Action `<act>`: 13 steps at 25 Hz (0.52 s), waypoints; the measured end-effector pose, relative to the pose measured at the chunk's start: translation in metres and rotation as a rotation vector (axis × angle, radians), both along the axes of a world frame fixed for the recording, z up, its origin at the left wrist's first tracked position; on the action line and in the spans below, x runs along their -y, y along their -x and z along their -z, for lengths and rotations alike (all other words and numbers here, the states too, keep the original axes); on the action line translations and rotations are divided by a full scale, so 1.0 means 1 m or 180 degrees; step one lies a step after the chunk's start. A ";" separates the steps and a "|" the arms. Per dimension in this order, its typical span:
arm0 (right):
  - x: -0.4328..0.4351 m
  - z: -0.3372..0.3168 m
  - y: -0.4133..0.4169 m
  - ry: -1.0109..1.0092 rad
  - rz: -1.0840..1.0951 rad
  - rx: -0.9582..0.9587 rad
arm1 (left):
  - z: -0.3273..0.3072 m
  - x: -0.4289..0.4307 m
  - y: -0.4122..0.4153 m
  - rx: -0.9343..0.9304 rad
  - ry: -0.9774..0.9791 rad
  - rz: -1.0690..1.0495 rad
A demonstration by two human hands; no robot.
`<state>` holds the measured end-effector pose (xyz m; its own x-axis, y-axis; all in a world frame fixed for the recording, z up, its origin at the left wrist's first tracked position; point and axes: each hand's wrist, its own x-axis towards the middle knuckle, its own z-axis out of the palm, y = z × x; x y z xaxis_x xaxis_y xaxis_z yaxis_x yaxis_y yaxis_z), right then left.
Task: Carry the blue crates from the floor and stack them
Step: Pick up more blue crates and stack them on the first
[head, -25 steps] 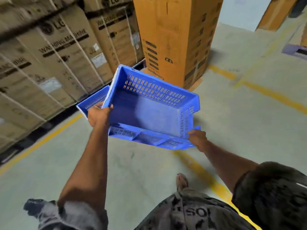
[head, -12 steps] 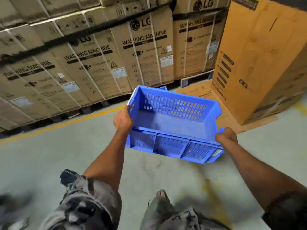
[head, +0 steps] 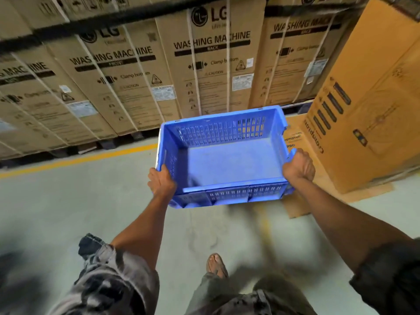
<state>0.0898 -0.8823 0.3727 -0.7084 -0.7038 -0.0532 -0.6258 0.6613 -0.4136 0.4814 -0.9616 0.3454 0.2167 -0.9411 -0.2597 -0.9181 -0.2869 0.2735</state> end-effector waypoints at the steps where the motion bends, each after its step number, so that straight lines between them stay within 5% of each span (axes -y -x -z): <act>1: 0.015 0.004 0.001 -0.0071 -0.0066 0.0035 | 0.007 0.014 -0.001 0.0019 -0.0042 -0.0030; 13: 0.330 0.176 0.065 -0.0179 -0.0593 0.0171 | 0.173 0.270 0.046 0.0016 -0.0054 -0.0303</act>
